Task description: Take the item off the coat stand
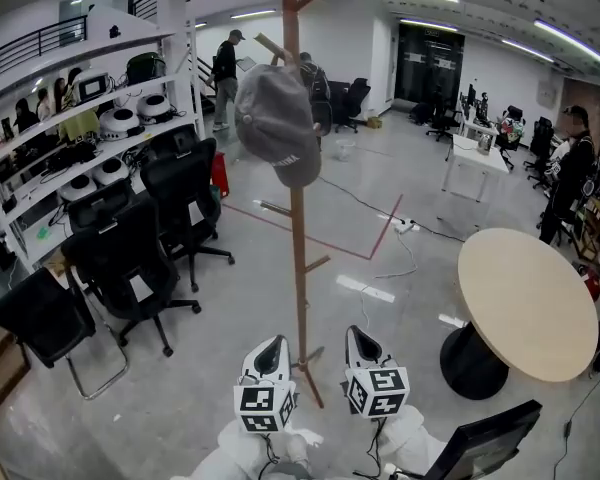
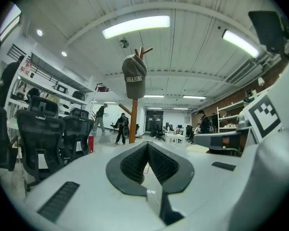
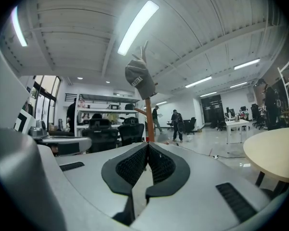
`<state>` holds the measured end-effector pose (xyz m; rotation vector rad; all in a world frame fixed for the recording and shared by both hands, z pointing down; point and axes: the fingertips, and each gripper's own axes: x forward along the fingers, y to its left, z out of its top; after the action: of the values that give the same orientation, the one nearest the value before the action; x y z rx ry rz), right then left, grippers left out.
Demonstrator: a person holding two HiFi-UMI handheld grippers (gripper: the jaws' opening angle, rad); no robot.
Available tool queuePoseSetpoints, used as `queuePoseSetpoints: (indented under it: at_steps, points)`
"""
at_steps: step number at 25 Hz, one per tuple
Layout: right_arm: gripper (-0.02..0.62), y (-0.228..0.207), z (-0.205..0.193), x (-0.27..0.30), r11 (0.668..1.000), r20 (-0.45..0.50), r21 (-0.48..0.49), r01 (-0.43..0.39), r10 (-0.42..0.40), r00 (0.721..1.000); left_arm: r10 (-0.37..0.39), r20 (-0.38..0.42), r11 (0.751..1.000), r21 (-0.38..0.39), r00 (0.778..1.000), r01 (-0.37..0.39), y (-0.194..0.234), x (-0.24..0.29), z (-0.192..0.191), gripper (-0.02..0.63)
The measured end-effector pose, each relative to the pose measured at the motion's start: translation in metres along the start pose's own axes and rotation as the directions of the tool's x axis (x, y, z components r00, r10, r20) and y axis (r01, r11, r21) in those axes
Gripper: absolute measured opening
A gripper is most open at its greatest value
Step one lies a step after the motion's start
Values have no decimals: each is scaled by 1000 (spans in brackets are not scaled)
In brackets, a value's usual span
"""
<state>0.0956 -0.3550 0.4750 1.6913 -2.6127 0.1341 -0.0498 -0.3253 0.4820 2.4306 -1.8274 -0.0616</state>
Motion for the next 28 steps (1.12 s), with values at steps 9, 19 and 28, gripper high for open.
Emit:
queuePoseSetpoints:
  at_steps: [9, 19, 28]
  points:
    - [5, -11, 5, 57, 1000, -1, 9, 4, -4, 1000, -8, -1, 1000, 6, 1000, 8, 29, 52, 7, -1]
    - [5, -19, 28, 127, 1000, 35, -16, -25, 26, 999, -11, 29, 1000, 6, 1000, 11, 61, 118, 24, -2]
    - [6, -26, 32, 163, 996, 65, -43, -76, 78, 995, -3, 25, 1000, -9, 1000, 3, 79, 163, 20, -2]
